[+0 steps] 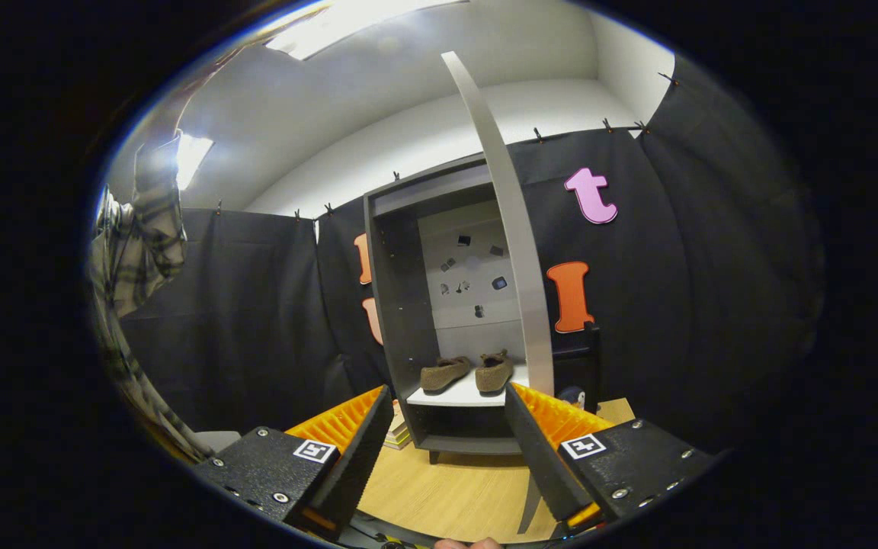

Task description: Open the shoe cabinet door, grab the shoes and put them into the shoe cabinet, then close the shoe cabinet door.

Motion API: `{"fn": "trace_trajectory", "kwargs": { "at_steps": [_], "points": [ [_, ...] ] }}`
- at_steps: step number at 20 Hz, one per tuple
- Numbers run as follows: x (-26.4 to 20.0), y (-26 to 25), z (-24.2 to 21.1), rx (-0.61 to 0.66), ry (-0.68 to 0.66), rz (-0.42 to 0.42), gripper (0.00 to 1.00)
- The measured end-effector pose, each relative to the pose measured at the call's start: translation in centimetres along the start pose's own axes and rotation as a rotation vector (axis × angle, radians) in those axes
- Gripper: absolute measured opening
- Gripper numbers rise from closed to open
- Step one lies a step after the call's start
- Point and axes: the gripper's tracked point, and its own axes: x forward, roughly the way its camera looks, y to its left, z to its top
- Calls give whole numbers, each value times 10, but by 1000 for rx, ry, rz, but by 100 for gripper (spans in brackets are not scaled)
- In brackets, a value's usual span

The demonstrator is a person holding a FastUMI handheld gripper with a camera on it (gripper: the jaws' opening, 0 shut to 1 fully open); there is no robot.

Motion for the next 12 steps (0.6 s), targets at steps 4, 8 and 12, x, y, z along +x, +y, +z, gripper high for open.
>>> {"fn": "trace_trajectory", "kwargs": {
  "at_steps": [4, 8, 12],
  "points": [
    [-15, -34, 7, -15, 7, -62, 93],
    [-29, -70, 18, 40, -27, -102, 93],
    [-29, -117, 25, 95, -48, -157, 93]
  ]
}}
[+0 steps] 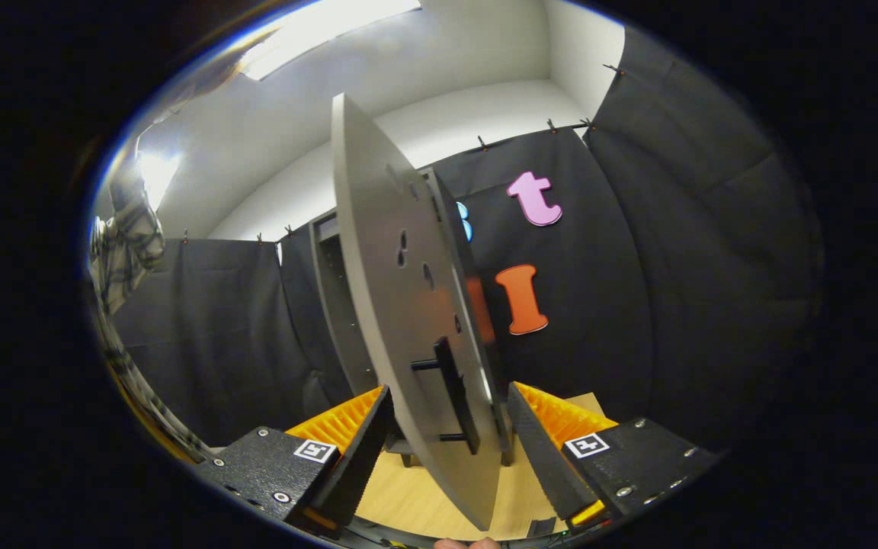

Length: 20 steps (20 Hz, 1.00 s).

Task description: Open the shoe cabinet door, grab the shoes and put them into the shoe cabinet, then close the shoe cabinet door.

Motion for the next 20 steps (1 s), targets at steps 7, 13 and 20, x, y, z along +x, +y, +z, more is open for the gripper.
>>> {"fn": "trace_trajectory", "kwargs": {
  "at_steps": [7, 13, 20],
  "points": [
    [33, 6, -11, -70, 51, 32, 95],
    [38, 29, -14, -135, 60, 38, 93],
    [55, 73, -28, -116, 98, 103, 93]
  ]
}}
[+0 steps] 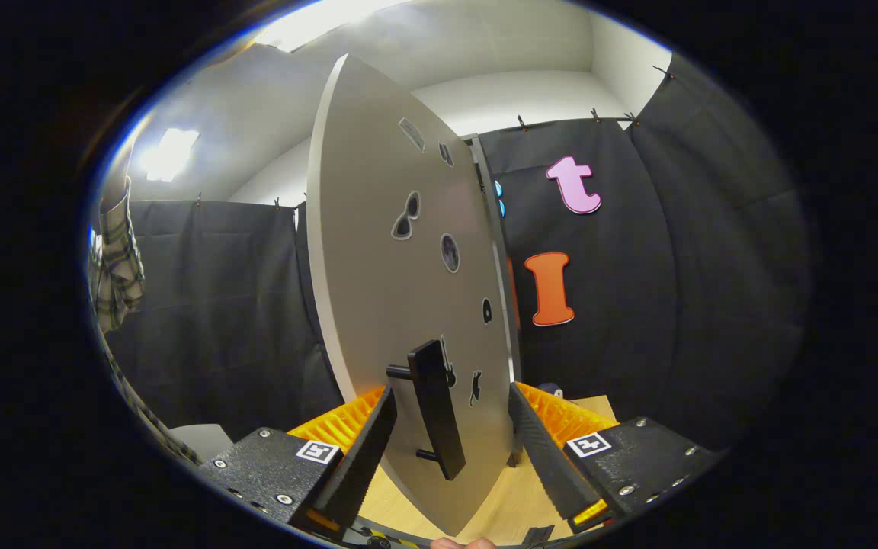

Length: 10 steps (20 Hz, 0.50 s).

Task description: Open the shoe cabinet door, grab the shoes and put them into the shoe cabinet, then close the shoe cabinet door.

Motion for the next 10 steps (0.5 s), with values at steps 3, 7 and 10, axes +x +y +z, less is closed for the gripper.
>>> {"fn": "trace_trajectory", "kwargs": {
  "at_steps": [3, 7, 10],
  "points": [
    [13, 15, -3, 3, 11, 16, 93],
    [34, 33, -7, 1, 15, 33, 93],
    [44, 54, -11, 6, 26, 60, 93]
  ]
}}
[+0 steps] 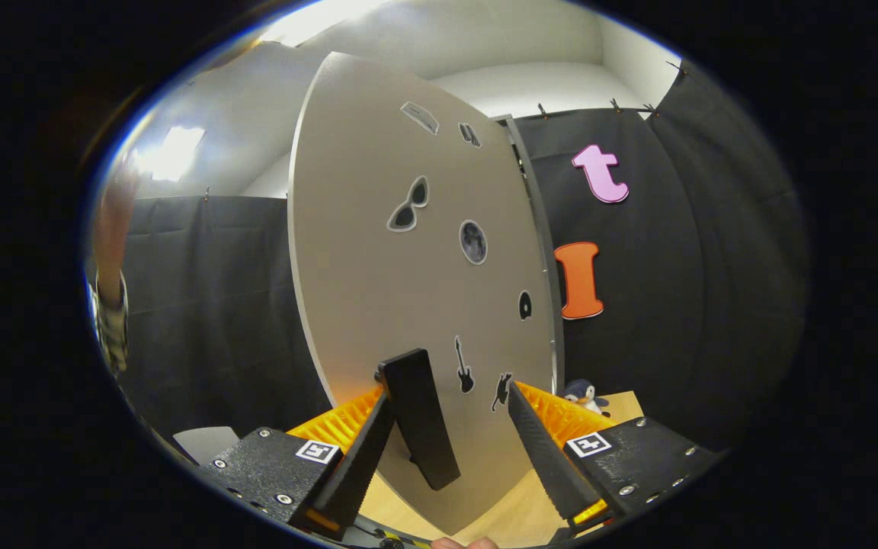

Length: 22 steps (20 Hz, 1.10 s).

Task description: Open the shoe cabinet door, grab the shoes and put them into the shoe cabinet, then close the shoe cabinet door.

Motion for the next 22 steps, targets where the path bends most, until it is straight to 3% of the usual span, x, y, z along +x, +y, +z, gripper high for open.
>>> {"fn": "trace_trajectory", "kwargs": {
  "at_steps": [6, 11, 22],
  "points": [
    [37, 34, -9, 9, 38, 54, 94],
    [79, 71, -12, -67, 57, 69, 95],
    [178, 117, -17, -10, 42, -23, 97]
  ]
}}
